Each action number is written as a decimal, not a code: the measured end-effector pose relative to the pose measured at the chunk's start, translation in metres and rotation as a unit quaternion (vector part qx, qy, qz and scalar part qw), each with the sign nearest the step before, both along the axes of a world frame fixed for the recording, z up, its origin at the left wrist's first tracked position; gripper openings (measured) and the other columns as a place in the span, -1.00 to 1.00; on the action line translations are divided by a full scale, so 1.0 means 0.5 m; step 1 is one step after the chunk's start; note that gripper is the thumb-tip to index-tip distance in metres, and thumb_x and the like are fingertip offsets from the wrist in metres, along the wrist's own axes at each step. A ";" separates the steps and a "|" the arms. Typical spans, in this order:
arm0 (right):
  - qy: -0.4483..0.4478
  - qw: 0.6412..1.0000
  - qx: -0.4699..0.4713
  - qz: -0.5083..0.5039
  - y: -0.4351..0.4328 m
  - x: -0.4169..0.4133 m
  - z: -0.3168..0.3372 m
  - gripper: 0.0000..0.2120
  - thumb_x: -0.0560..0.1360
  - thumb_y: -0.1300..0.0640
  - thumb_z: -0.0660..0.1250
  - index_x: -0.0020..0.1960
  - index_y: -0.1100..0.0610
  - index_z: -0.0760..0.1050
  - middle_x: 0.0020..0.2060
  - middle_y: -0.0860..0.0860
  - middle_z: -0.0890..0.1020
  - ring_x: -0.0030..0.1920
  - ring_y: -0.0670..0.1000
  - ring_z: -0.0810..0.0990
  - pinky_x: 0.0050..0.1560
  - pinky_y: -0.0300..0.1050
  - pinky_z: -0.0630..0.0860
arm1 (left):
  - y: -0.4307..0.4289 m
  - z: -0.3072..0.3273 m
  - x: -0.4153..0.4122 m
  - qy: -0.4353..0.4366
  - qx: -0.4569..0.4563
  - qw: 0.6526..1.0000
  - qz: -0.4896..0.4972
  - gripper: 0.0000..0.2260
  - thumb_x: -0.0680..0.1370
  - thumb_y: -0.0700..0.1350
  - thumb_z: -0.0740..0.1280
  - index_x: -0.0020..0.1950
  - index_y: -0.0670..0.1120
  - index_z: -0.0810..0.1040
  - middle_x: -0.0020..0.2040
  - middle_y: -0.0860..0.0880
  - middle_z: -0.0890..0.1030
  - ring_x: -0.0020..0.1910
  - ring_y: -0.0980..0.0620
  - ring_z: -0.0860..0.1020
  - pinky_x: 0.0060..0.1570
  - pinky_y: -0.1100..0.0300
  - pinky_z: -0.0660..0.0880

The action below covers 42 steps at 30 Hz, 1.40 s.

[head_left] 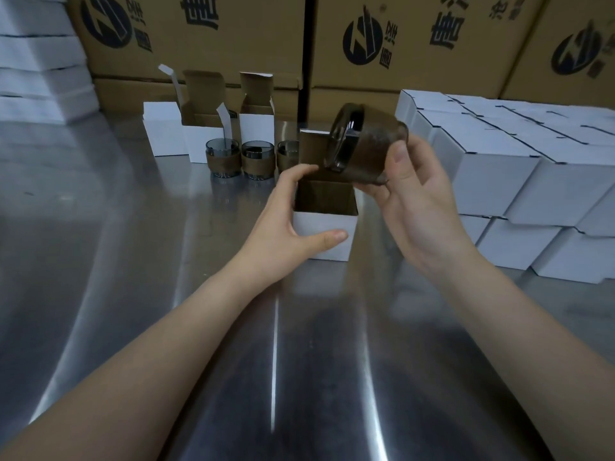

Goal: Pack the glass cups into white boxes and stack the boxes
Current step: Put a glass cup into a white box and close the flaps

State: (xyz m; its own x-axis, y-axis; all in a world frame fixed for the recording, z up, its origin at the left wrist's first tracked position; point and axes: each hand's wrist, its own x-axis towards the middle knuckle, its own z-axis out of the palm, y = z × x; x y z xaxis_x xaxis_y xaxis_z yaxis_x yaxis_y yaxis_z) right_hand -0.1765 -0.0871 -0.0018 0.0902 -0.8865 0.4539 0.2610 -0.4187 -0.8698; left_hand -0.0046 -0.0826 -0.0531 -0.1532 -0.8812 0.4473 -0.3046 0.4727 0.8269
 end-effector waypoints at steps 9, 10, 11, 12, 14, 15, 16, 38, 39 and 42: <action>0.187 0.970 -0.154 -0.002 0.016 0.003 -0.006 -0.58 0.54 -0.12 0.30 0.29 0.05 0.31 0.14 -0.14 0.48 0.09 -0.02 0.60 0.11 -0.04 0.56 | 0.003 0.003 -0.008 0.001 -0.022 0.999 0.038 -0.35 0.24 0.14 0.56 0.20 0.34 0.30 0.30 0.01 0.47 0.29 0.09 0.49 0.31 -0.04 0.47; 0.202 0.965 -0.166 -0.002 0.014 -0.002 -0.002 -0.62 0.54 -0.10 0.32 0.28 -0.02 0.31 0.14 -0.19 0.48 0.09 0.01 0.59 0.11 -0.03 0.55 | 0.004 0.004 -0.008 -0.003 -0.027 0.999 0.042 -0.35 0.23 0.15 0.57 0.20 0.35 0.29 0.30 0.02 0.47 0.29 0.10 0.48 0.30 -0.02 0.47; 0.221 0.958 -0.181 -0.012 0.014 -0.006 0.003 -0.63 0.52 -0.07 0.32 0.27 -0.06 0.31 0.14 -0.24 0.47 0.10 0.01 0.58 0.10 -0.08 0.53 | 0.004 0.004 -0.007 -0.007 -0.028 0.999 0.046 -0.34 0.23 0.15 0.57 0.19 0.37 0.28 0.30 0.04 0.46 0.30 0.12 0.47 0.31 0.01 0.47; 0.240 0.950 -0.199 -0.026 0.012 -0.013 0.007 -0.62 0.51 -0.05 0.32 0.28 -0.06 0.31 0.14 -0.22 0.47 0.11 0.03 0.56 0.09 -0.12 0.50 | 0.004 0.004 -0.006 -0.012 -0.027 0.998 0.050 -0.32 0.22 0.16 0.57 0.21 0.37 0.28 0.31 0.05 0.45 0.30 0.14 0.46 0.31 0.04 0.46; 0.279 0.932 -0.223 -0.059 0.006 -0.028 0.013 -0.57 0.48 -0.04 0.34 0.29 -0.05 0.32 0.16 -0.07 0.46 0.13 0.09 0.54 0.08 -0.11 0.48 | 0.004 0.004 -0.003 -0.026 -0.021 0.998 0.057 -0.25 0.22 0.16 0.57 0.29 0.32 0.25 0.33 0.06 0.41 0.32 0.16 0.43 0.33 0.05 0.44; 0.293 0.926 -0.227 -0.067 0.004 -0.034 0.015 -0.56 0.46 -0.03 0.35 0.30 -0.04 0.33 0.16 -0.01 0.46 0.12 0.11 0.53 0.08 -0.10 0.48 | 0.003 0.004 -0.002 -0.033 -0.021 0.998 0.058 -0.22 0.22 0.14 0.57 0.33 0.29 0.24 0.34 0.06 0.39 0.33 0.15 0.41 0.34 0.03 0.44; 0.304 0.923 -0.224 -0.068 0.003 -0.041 0.017 -0.55 0.45 -0.02 0.37 0.30 -0.05 0.33 0.16 0.01 0.45 0.11 0.11 0.53 0.07 -0.11 0.48 | 0.003 0.004 -0.002 -0.037 -0.022 0.997 0.057 -0.20 0.23 0.13 0.58 0.36 0.28 0.23 0.34 0.05 0.38 0.35 0.14 0.40 0.34 0.02 0.44; 0.432 0.895 -0.081 -0.076 0.014 -0.049 0.046 -0.41 0.31 0.05 0.56 0.17 -0.17 0.28 0.09 -0.10 0.52 0.00 -0.05 0.49 0.04 -0.08 0.47 | 0.029 0.012 -0.024 -0.082 -0.077 0.991 0.076 -0.11 0.32 -0.01 0.60 0.51 0.18 0.16 0.32 0.13 0.25 0.27 0.44 0.27 0.28 0.39 0.33; 0.435 0.895 -0.071 -0.074 0.014 -0.048 0.045 -0.41 0.30 0.05 0.56 0.14 -0.17 0.26 0.08 -0.09 0.52 0.00 -0.04 0.50 0.03 -0.07 0.48 | 0.029 0.010 -0.027 -0.087 -0.083 0.990 0.079 -0.11 0.33 0.00 0.60 0.51 0.19 0.16 0.31 0.13 0.25 0.26 0.49 0.25 0.23 0.48 0.32; 0.447 0.889 -0.057 -0.078 0.019 -0.047 0.048 -0.43 0.29 0.08 0.54 0.09 -0.15 0.25 0.04 -0.07 0.54 -0.03 -0.04 0.54 -0.02 -0.07 0.52 | 0.031 0.009 -0.033 -0.109 -0.104 0.984 0.093 -0.11 0.32 0.01 0.60 0.52 0.15 0.16 0.31 0.11 0.26 0.23 0.56 0.21 0.17 0.62 0.24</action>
